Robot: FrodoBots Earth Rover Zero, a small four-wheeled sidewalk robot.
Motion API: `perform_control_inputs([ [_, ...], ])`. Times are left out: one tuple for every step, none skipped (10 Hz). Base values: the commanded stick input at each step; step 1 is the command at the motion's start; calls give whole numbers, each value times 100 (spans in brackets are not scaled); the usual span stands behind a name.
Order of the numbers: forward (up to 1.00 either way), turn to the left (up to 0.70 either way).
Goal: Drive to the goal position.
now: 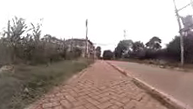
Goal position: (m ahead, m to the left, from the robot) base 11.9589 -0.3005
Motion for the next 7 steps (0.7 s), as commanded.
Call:
perform_control_inputs([
  [70,7],
  [70,3],
  [70,0],
  [70,0],
  [70,0],
  [70,5],
  [70,11],
])
